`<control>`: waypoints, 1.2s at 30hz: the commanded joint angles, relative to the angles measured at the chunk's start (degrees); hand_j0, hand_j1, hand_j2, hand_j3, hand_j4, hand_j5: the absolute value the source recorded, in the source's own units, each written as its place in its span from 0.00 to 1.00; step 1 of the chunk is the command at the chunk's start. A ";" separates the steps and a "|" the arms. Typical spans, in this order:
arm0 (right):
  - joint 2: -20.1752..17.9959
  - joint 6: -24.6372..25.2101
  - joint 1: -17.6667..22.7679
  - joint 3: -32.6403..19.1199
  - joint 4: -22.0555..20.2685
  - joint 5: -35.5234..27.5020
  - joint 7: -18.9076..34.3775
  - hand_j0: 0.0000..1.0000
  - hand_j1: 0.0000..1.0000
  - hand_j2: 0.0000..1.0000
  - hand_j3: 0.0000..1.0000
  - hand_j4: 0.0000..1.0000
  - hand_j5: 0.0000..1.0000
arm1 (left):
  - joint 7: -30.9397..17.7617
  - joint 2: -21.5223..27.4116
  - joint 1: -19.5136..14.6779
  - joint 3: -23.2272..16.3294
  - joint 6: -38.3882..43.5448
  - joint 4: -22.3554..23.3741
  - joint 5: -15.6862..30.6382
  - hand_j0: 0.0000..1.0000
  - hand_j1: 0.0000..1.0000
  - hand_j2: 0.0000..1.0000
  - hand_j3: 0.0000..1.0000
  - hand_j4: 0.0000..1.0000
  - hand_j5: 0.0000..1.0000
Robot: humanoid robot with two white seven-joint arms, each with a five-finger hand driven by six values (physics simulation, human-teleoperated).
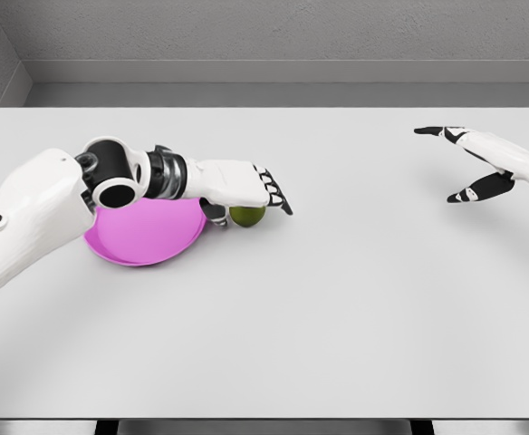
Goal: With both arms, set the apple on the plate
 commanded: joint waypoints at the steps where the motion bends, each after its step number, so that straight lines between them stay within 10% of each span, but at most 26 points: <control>1: -0.05 0.16 -0.09 -0.03 -0.04 -0.46 -0.02 1.00 1.00 1.00 1.00 1.00 1.00 | 0.03 -0.01 0.00 -0.40 0.13 0.34 0.12 0.93 0.93 0.93 0.93 0.93 0.93; 36: -0.05 0.16 -0.09 -0.03 -0.04 -0.46 -0.02 1.00 1.00 1.00 1.00 1.00 1.00 | 0.11 -2.30 -0.53 -0.58 0.40 4.38 -3.83 0.83 0.83 0.83 0.83 0.83 0.83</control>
